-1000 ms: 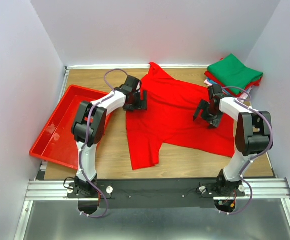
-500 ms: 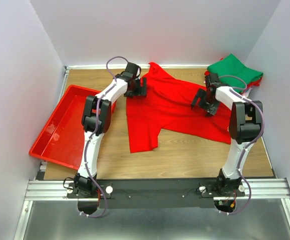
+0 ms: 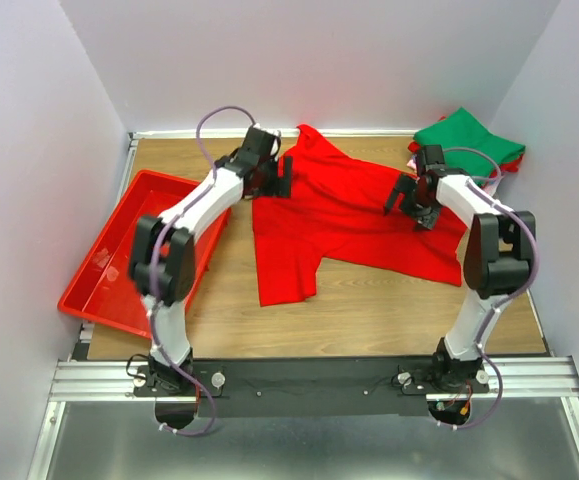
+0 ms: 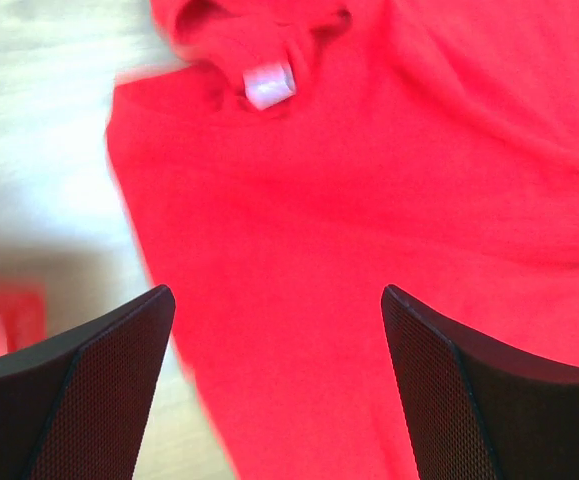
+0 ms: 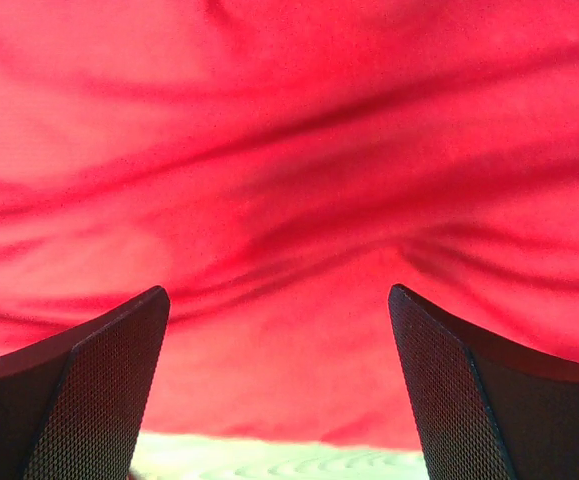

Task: Fold and stack the t-shirts
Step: Flatten the tshirt out, then fold the tshirt

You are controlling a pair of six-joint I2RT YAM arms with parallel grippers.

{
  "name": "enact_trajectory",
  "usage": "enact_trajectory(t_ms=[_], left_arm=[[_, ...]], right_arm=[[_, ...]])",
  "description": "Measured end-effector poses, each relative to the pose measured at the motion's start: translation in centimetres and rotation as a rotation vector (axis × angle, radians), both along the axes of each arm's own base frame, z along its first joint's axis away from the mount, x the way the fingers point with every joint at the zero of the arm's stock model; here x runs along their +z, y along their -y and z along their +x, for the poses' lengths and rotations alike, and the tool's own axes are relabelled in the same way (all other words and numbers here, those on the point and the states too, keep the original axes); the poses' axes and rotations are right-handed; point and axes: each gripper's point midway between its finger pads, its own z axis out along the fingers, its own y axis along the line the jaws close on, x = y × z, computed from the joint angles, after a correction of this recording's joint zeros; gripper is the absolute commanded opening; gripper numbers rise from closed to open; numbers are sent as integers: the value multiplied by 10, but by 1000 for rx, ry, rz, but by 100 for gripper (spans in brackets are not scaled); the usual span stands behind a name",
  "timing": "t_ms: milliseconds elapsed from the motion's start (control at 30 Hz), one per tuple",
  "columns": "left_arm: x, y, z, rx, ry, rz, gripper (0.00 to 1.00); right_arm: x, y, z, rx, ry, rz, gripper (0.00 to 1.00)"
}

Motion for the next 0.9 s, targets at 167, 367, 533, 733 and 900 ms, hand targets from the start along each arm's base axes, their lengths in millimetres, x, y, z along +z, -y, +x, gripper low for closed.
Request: enact_trajectory(t_ms=[167,367,533,733,900], left_arm=[[14,-12,-81,-12,16,13,90],[-45,-55,-165,32,-130,71,83],[-64,-56,-217,3,-187,67,76],[-66,-31,-234,-78,-172,48,75],[-84,-18,-250,-124,-222,90,69]], right_arm=[[28,2,-18,-7,56,1,97],[28,8,-47,-34,46,-6,97],[29,13,-66,-63,40,-10,97],[38,13,-78,-90,67,1,97],[40,14,-90,-98,78,2,97]])
